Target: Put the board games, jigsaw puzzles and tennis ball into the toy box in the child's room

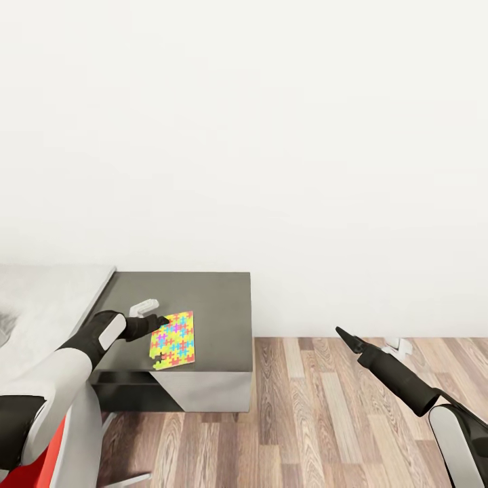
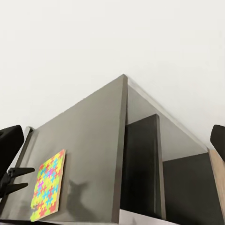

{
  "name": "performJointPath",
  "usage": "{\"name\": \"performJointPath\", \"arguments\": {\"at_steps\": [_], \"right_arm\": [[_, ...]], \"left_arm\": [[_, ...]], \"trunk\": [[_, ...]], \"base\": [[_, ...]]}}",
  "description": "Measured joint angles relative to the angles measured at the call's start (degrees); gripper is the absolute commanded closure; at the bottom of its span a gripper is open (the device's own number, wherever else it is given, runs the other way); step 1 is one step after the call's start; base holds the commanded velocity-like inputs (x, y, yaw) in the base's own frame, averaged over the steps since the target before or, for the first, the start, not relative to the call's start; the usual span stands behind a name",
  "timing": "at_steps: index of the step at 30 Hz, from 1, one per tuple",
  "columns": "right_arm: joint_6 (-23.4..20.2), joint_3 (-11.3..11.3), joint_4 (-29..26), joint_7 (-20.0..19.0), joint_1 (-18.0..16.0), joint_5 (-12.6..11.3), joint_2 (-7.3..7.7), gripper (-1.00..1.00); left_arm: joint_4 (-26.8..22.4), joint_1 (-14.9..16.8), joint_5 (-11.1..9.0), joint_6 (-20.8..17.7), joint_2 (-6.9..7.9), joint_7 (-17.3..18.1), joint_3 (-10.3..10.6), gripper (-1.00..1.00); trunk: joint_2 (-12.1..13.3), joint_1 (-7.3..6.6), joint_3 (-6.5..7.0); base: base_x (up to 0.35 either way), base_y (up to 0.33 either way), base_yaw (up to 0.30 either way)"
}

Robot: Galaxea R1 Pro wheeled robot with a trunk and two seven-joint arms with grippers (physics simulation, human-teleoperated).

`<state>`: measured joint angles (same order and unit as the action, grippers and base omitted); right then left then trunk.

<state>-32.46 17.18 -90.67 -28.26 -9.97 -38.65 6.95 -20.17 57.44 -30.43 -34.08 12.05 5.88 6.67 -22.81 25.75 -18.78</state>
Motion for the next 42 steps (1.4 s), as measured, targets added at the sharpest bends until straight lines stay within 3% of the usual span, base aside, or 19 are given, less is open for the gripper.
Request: {"name": "performJointPath", "arguments": {"at_steps": [15,29,42], "right_arm": [[0.04,0.02,-0.01,0.02,0.0,0.0,0.0,-1.0],[0.07,0.05,-0.02,0.01,0.0,0.01,0.0,-1.0],[0.07,0.05,0.0,0.0,0.0,-0.01,0.0,-1.0]], "left_arm": [[0.0,0.0,0.37,0.04,-0.35,-0.01,0.01,-1.0],[0.0,0.0,0.42,0.05,-0.42,0.01,0.03,-1.0],[0.0,0.0,0.45,0.03,-0.42,0.05,0.0,-1.0]], "trunk": [[0.0,0.0,-0.68],[0.0,0.0,-0.72],[0.0,0.0,-0.72]], "base": [[0.0,-0.014,0.0],[0.0,-0.147,0.0],[0.0,-0.023,0.0]]}}
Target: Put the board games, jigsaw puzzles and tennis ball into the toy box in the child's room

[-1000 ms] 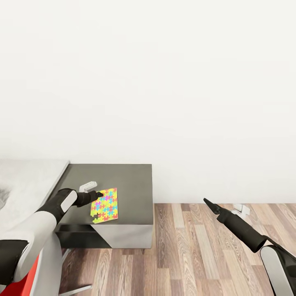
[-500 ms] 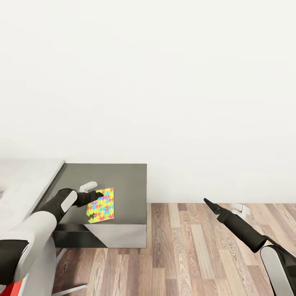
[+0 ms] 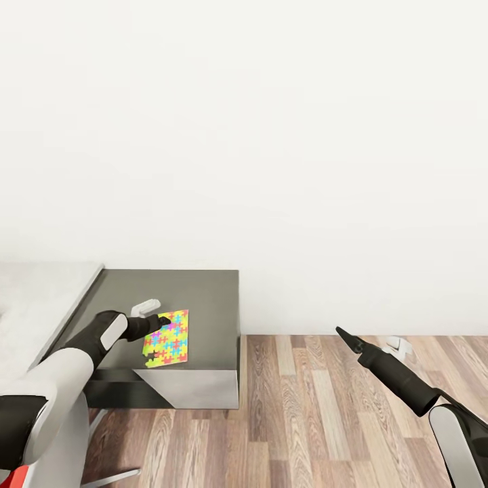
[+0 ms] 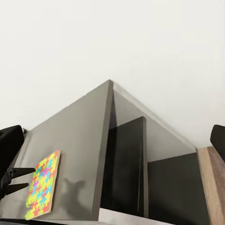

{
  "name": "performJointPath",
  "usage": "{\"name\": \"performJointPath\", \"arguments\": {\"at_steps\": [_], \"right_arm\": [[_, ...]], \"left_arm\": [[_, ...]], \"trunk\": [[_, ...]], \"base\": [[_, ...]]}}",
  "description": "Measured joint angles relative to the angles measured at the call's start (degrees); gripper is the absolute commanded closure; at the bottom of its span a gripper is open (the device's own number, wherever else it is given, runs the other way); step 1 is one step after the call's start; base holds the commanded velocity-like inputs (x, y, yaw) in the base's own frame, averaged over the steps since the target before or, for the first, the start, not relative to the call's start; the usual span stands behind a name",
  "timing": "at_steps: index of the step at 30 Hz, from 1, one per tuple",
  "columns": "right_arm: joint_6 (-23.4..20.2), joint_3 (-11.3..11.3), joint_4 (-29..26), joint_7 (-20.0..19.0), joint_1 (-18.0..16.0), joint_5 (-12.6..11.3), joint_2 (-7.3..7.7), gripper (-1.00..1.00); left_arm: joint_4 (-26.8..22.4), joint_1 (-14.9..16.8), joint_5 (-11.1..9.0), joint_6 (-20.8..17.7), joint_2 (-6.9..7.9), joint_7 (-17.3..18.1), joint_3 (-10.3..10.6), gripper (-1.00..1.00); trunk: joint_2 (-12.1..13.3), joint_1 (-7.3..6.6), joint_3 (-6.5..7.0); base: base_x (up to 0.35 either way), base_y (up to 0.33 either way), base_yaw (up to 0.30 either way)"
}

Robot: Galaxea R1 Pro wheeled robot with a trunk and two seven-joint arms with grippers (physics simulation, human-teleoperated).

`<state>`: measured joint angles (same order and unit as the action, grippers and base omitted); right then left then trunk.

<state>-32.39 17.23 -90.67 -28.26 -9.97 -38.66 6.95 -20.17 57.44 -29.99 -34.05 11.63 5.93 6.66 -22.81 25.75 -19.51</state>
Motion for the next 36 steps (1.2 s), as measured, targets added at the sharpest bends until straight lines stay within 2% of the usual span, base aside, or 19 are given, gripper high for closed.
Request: {"name": "performJointPath", "arguments": {"at_steps": [36], "right_arm": [[0.18,-0.09,-0.01,0.09,0.0,0.1,-0.09,-1.0]], "left_arm": [[0.0,0.0,-0.02,0.01,-0.3,0.01,0.02,-1.0]], "trunk": [[0.0,0.0,0.0]], "base": [[-0.02,-0.129,0.0]]}}
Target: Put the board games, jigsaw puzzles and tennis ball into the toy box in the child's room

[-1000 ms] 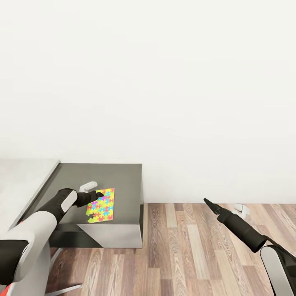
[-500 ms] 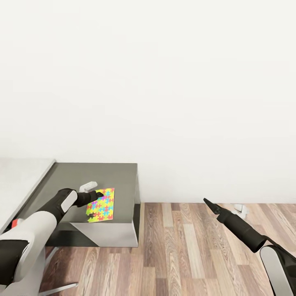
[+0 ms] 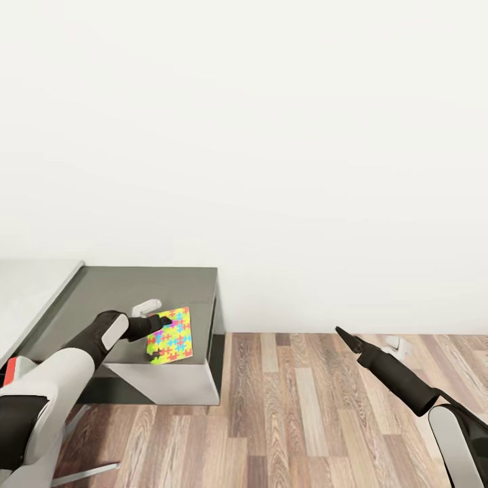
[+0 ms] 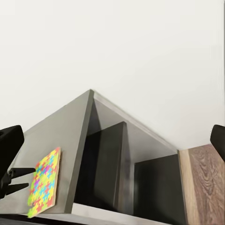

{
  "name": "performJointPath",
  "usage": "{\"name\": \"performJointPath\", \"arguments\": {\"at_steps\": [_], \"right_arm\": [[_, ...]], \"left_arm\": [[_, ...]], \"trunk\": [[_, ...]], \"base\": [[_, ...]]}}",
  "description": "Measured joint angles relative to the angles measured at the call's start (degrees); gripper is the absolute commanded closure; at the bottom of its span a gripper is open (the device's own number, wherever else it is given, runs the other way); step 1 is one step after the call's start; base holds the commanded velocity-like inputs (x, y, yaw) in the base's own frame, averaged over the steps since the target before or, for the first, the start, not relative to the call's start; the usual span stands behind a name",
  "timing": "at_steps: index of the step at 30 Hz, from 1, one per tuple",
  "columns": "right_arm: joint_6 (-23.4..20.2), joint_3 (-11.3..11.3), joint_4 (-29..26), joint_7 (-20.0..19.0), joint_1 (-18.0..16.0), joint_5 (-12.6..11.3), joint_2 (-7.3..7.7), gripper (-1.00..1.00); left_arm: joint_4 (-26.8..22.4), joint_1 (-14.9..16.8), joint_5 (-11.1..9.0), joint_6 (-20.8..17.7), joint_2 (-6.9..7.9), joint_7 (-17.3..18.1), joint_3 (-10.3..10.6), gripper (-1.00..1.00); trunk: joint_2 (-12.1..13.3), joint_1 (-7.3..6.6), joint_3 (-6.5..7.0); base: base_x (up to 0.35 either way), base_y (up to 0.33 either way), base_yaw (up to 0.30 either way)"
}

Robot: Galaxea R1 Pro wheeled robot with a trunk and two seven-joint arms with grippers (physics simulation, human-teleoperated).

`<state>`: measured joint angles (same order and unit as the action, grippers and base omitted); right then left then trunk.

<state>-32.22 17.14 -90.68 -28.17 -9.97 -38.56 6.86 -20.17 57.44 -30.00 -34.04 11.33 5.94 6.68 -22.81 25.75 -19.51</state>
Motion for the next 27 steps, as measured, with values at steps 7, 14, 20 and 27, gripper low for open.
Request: {"name": "performJointPath", "arguments": {"at_steps": [7,14,20,27], "right_arm": [[-0.02,0.05,0.0,-0.09,0.0,-0.04,0.02,-1.0],[-0.17,0.19,0.01,-0.11,0.0,-0.17,0.08,-1.0],[-0.1,0.18,0.01,-0.17,0.0,-0.13,0.03,-1.0],[-0.09,0.18,0.0,-0.17,0.0,-0.11,0.0,-1.0]], "left_arm": [[0.0,0.0,0.0,0.0,-0.21,-0.01,0.0,-1.0],[0.0,0.0,-0.05,-0.01,-0.23,-0.01,-0.01,-1.0],[0.0,0.0,-0.07,-0.01,-0.23,-0.01,-0.01,-1.0],[0.0,0.0,-0.1,0.01,-0.53,-0.01,0.01,-1.0]], "trunk": [[0.0,0.0,0.0],[0.0,0.0,0.0],[0.0,0.0,0.0],[0.01,0.0,0.0]], "base": [[-0.017,-0.132,0.0],[-0.001,-0.01,0.0],[0.0,-0.008,0.0],[0.0,-0.165,0.0]]}}
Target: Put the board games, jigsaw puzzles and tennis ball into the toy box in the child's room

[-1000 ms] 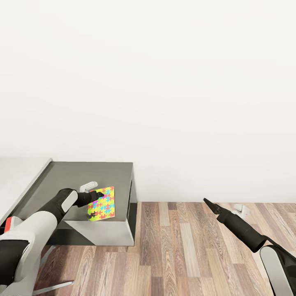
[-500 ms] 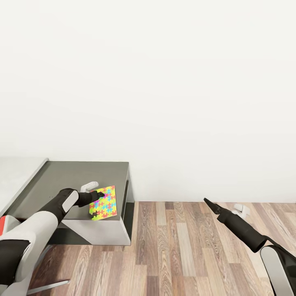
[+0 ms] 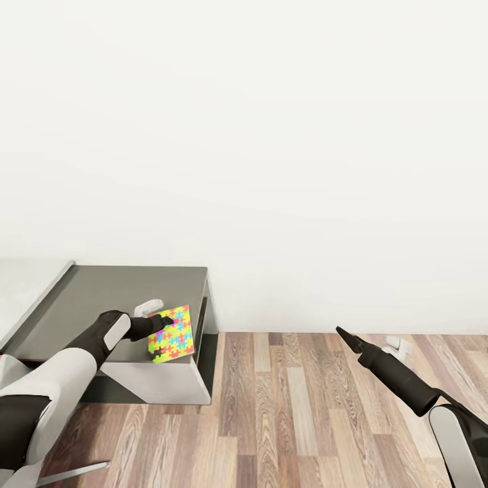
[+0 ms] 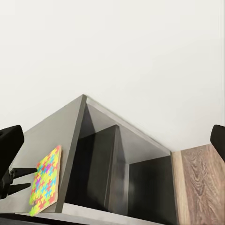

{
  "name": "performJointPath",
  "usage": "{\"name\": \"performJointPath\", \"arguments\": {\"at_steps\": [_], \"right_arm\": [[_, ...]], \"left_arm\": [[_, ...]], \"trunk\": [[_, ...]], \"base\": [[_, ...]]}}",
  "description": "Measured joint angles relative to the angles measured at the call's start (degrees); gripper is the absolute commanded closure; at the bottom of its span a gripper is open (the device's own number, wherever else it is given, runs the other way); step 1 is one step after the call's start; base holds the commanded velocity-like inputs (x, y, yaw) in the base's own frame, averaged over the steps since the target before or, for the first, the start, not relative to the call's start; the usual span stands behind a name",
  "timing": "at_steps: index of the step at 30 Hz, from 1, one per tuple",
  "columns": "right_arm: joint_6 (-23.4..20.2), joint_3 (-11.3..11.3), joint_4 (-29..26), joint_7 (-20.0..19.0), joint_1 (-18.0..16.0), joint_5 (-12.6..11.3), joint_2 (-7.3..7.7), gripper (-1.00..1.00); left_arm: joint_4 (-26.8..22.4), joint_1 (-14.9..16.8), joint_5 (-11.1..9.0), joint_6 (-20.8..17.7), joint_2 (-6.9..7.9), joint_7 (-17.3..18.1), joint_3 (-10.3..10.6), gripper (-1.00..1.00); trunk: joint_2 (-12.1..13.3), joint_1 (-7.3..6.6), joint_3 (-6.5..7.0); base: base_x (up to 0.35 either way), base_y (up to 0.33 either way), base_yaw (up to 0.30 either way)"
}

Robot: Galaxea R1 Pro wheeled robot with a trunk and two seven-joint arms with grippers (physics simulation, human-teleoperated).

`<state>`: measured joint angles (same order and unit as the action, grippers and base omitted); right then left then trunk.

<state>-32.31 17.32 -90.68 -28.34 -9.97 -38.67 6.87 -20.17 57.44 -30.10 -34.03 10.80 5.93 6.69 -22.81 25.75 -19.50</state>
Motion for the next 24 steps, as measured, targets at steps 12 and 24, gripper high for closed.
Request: {"name": "performJointPath", "arguments": {"at_steps": [12,24], "right_arm": [[0.0,-0.1,0.01,-0.01,0.0,0.02,0.0,-1.0],[0.03,-0.1,0.01,-0.01,0.0,0.02,0.0,-1.0]], "left_arm": [[-0.01,0.0,0.02,-0.01,-0.14,0.0,-0.02,-1.0],[-0.01,0.0,0.1,0.0,-0.14,0.0,-0.03,-1.0]], "trunk": [[-0.01,0.0,0.0],[-0.01,0.0,0.0]], "base": [[0.0,-0.052,0.0],[0.0,-0.092,0.0]]}}
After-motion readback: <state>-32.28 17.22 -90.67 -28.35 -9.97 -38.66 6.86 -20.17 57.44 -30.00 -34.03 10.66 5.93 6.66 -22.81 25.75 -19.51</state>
